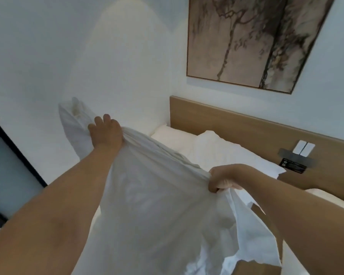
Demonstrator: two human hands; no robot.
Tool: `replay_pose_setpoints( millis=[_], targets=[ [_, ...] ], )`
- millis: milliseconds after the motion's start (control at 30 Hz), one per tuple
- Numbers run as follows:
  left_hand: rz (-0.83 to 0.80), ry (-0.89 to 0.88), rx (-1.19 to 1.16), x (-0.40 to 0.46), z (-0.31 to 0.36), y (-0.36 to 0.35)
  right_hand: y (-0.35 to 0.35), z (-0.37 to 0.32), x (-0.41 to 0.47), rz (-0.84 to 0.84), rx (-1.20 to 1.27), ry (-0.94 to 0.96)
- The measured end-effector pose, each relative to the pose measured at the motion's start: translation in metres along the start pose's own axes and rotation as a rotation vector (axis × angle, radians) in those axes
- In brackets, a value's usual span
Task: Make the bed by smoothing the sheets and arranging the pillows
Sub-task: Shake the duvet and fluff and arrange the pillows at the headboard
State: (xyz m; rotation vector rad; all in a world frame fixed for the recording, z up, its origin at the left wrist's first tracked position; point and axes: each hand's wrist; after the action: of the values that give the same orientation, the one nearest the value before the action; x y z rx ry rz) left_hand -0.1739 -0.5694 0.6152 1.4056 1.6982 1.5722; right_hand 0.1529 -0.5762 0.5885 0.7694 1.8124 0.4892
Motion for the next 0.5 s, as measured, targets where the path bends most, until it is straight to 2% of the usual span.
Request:
replay_pose_setpoints(
  millis=[167,367,500],
  targets=[
    [-0.018,-0.014,0.052,0.049,0.123,0.018,0.058,0.080,0.042,0.055,-0.078,0.015],
    [0.006,0.056,0.099,0.108,0.221,0.037,0.153,0.142,0.103,0.130,-0.107,0.109],
    [0.013,0.018,0.093,0.158,0.300,0.028,0.208,0.189,0.165,0.157,-0.113,0.092]
  ],
)
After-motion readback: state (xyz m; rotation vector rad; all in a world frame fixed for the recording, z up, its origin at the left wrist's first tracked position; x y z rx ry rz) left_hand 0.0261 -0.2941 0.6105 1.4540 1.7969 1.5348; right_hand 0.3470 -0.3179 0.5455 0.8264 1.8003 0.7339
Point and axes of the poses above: each hand's wrist, its own x-axis towards the middle knuckle, its own y-axis out of the back of the hand, z = x × y, and after that the axes turned 2 degrees about -y, right-handed
